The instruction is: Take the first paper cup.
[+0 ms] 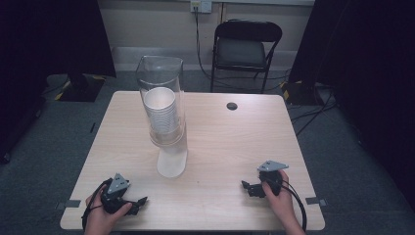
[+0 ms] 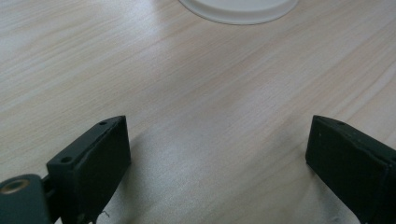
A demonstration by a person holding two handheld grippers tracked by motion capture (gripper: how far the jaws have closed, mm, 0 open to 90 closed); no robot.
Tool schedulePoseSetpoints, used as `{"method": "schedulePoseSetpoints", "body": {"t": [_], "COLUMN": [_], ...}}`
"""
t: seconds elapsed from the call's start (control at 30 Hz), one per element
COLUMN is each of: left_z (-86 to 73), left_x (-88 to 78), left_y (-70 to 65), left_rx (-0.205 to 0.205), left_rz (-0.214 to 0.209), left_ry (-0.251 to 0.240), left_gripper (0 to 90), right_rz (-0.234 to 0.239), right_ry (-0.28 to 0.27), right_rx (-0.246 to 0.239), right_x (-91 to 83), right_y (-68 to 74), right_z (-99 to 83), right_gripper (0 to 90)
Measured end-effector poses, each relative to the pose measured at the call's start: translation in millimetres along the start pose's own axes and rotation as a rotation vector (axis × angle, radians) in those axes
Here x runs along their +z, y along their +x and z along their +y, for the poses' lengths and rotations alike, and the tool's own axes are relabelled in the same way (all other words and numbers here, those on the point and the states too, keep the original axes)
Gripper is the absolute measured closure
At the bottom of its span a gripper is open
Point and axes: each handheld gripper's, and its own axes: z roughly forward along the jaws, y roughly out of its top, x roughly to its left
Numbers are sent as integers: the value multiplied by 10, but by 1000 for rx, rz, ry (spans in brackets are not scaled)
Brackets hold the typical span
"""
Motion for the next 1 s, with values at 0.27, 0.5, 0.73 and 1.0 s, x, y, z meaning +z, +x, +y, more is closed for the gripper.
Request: {"method": "schedulePoseSetpoints", "body": {"t": [0.27, 0.5, 0.73, 1.0], "left_z": [12, 15, 179, 428], "left_x": [15, -8, -62, -70], "left_y": [-13, -40, -80, -105], "left_rx": [5, 11, 7, -12], "left_rz": [-15, -17, -50, -54], "left_ry": [17, -22, -81, -149], "left_gripper": [17, 132, 165, 159], "right_rz": [-5, -7, -7, -7], "right_ry": [5, 5, 6, 6], "right_rx": [7, 6, 6, 6], "right_x": [7, 8, 9, 9], "right_y": [-5, -6, -7, -7], "right_z": [5, 6, 7, 7], "right_gripper": [56, 55, 50, 50]}}
